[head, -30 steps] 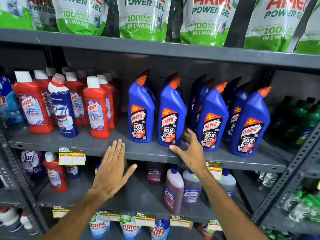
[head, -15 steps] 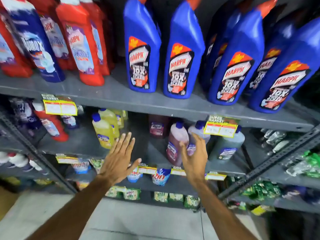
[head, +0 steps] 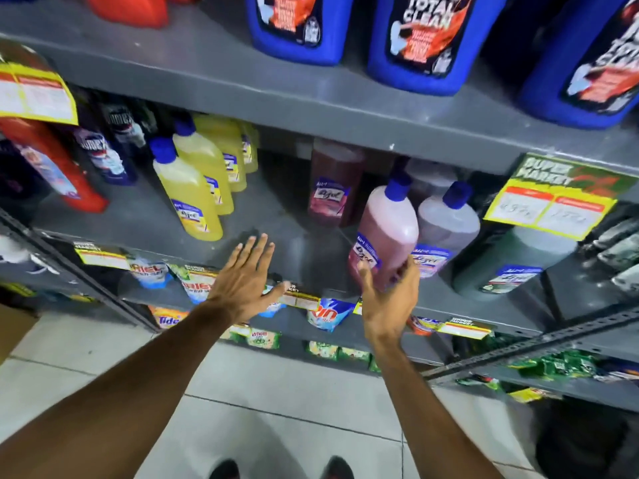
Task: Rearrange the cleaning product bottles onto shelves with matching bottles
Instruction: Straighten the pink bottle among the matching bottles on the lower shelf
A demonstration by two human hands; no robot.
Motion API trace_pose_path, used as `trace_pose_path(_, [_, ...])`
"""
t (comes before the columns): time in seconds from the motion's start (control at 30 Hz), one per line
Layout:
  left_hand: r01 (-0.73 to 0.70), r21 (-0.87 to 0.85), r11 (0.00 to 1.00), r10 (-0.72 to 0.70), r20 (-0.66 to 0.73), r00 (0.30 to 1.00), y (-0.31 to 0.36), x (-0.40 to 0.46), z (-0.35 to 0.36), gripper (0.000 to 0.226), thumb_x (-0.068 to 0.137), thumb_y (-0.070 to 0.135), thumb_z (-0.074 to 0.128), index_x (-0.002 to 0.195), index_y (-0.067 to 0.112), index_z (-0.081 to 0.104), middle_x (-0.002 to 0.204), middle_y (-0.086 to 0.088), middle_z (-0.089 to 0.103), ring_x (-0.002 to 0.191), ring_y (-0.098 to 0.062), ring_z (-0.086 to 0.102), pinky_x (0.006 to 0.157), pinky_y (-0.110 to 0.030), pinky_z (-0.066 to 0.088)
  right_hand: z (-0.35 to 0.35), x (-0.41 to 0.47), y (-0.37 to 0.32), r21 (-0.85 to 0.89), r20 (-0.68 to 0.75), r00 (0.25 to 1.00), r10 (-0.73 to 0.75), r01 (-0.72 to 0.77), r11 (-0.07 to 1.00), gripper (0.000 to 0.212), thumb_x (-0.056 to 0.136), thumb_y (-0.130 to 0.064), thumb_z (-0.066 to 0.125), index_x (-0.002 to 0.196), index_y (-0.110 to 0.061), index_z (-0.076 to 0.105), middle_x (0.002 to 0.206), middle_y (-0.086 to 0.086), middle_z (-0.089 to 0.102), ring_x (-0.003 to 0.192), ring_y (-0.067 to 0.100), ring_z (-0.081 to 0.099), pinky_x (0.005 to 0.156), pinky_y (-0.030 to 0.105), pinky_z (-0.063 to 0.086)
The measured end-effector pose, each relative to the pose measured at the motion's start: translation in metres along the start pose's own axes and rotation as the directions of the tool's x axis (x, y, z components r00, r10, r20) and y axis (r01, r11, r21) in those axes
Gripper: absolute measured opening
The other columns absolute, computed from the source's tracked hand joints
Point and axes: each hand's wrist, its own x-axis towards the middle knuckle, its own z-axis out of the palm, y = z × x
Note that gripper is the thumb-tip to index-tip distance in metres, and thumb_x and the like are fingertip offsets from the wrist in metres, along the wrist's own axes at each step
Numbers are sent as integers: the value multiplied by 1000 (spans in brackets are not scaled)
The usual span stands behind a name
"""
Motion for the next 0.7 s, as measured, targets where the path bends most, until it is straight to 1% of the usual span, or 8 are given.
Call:
trace_pose_path(0.07, [-5, -8, 1000, 5, 8, 1000, -2, 8, 8, 105, 88, 77, 6, 164, 4, 4, 173, -17, -5, 161, -31, -3, 131, -45, 2, 4, 1, 12, 7, 8, 1000, 13, -13, 1000, 72, 82, -30, 91, 142, -14, 54, 130, 6, 67, 112, 26, 66, 100, 47, 56])
trace_pose_path(0.13, [3, -24, 1000, -3, -8, 1000, -4, 14, 14, 106, 89, 78, 8, 163, 3, 7, 173, -18, -1, 161, -31, 0, 131, -45, 2, 7, 2, 20, 14, 13, 1000, 28, -28, 1000, 69, 82, -35, 91, 139, -18, 55, 126, 3, 71, 108, 25, 68, 97, 47, 58])
trace_pose_path(0.23, [-1, 3, 1000, 1, -29, 1000, -6, 19, 20, 106, 92, 77, 11, 162, -2, 11, 172, -22, 6, 160, -34, 5, 131, -46, 3, 10, 3, 25, 5, -4, 1000, 27, -27, 1000, 67, 81, -40, 91, 136, -22, 57, 123, -1, 74, 103, 20, 70, 94, 42, 59])
trace_pose_path(0.33, [-9, 29, 1000, 11, -58, 998, -5, 18, 24, 103, 95, 74, 17, 159, -6, 18, 170, -27, 14, 159, -38, 13, 130, -50, 10, 16, 5, 24, 4, 26, 1000, -10, 9, 1000, 66, 81, -39, 91, 136, -25, 57, 116, -7, 74, 97, 10, 69, 90, 31, 58])
trace_pose_path(0.47, [-15, 25, 1000, 17, -76, 997, -5, 18, 26, 100, 97, 72, 23, 157, -8, 25, 168, -28, 20, 157, -40, 19, 129, -52, 16, 34, 16, 22, 50, 159, 987, -18, 11, 999, 73, 79, -36, 93, 141, -21, 57, 121, -5, 76, 104, 15, 75, 96, 31, 59])
trace_pose_path(0.6, [-8, 11, 1000, 9, -96, 995, -6, 18, 29, 97, 98, 71, 25, 158, -5, 26, 168, -24, 23, 158, -37, 20, 129, -51, 17, 54, 37, 22, 67, 337, 941, -37, 15, 998, 73, 78, -39, 93, 138, -26, 55, 119, -13, 76, 106, 0, 74, 98, 27, 60])
trace_pose_path(0.63, [-7, 0, 1000, 7, -99, 995, -5, 18, 30, 96, 98, 71, 24, 158, -4, 26, 169, -23, 23, 158, -36, 19, 129, -51, 17, 59, 42, 21, 85, 383, 923, -30, -3, 996, 73, 76, -40, 93, 137, -27, 56, 120, -12, 76, 107, 0, 73, 99, 29, 61])
trace_pose_path(0.7, [-11, -12, 1000, 10, -102, 995, -6, 18, 32, 96, 99, 72, 21, 158, -4, 26, 169, -22, 23, 158, -35, 19, 129, -51, 17, 66, 51, 20, 114, 447, 894, -33, -21, 993, 79, 70, -48, 91, 136, -24, 57, 122, -7, 77, 110, 7, 74, 98, 32, 61])
